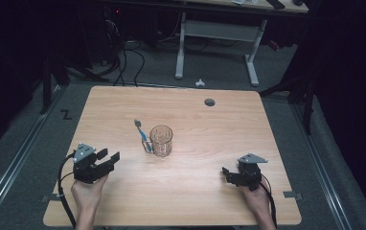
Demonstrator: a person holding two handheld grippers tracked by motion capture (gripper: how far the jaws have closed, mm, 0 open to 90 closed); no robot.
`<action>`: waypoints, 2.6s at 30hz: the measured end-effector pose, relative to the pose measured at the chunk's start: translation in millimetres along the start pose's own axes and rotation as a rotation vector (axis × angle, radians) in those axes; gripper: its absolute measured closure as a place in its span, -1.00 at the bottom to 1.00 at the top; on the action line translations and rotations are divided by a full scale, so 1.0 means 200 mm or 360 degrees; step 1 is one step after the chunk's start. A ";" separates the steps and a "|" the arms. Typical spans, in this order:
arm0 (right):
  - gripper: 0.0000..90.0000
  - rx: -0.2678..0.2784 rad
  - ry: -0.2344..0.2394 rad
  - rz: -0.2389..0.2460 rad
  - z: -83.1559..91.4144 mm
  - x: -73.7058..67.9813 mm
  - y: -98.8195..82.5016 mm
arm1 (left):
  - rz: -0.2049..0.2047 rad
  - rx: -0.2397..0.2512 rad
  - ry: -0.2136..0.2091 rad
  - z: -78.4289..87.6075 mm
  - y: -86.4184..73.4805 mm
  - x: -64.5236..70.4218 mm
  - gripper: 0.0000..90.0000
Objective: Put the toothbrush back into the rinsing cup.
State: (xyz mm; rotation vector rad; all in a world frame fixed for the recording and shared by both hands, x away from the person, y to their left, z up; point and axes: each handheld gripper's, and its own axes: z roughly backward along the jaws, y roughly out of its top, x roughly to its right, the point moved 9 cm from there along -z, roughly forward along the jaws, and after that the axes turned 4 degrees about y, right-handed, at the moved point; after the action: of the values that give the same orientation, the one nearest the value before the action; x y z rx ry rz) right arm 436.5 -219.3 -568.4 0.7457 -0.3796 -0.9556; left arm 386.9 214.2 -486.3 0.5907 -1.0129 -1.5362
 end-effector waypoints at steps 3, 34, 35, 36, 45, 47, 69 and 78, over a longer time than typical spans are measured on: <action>-0.50 0.0000 0.0000 0.0000 0.00 0.00 0.00 | 0.0008 -0.0013 0.0001 -0.01 -0.02 0.00 0.06; -0.50 -0.0001 0.0000 0.0000 0.00 0.00 0.00 | 0.0025 -0.0124 0.0084 -0.11 -0.19 -0.04 0.04; -0.50 0.0000 -0.0001 -0.0001 0.00 0.00 0.00 | 0.0023 -0.0129 0.0088 -0.12 -0.20 -0.05 0.04; -0.50 -0.0001 0.0000 -0.0001 0.00 0.00 0.00 | 0.0023 -0.0132 0.0092 -0.12 -0.20 -0.05 0.03; -0.49 0.0000 -0.0001 -0.0001 0.00 0.00 0.00 | -0.0034 -0.0186 0.0140 -0.17 -0.23 -0.04 0.01; -0.50 0.0000 -0.0001 -0.0001 0.00 0.00 0.00 | -0.0046 -0.0196 0.0145 -0.19 -0.24 -0.04 0.00; -0.50 0.0000 -0.0001 0.0000 0.00 0.00 0.00 | -0.0125 -0.0251 0.0219 -0.28 -0.27 -0.03 0.00; -0.50 0.0000 -0.0001 -0.0001 0.00 0.00 0.00 | -0.0144 -0.0269 0.0238 -0.31 -0.29 -0.03 -0.02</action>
State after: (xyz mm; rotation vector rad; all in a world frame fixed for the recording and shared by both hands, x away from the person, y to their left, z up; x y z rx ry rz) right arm 436.4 -219.3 -568.4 0.7453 -0.3800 -0.9564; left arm 408.7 202.6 -566.7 0.6287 -0.7435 -1.6133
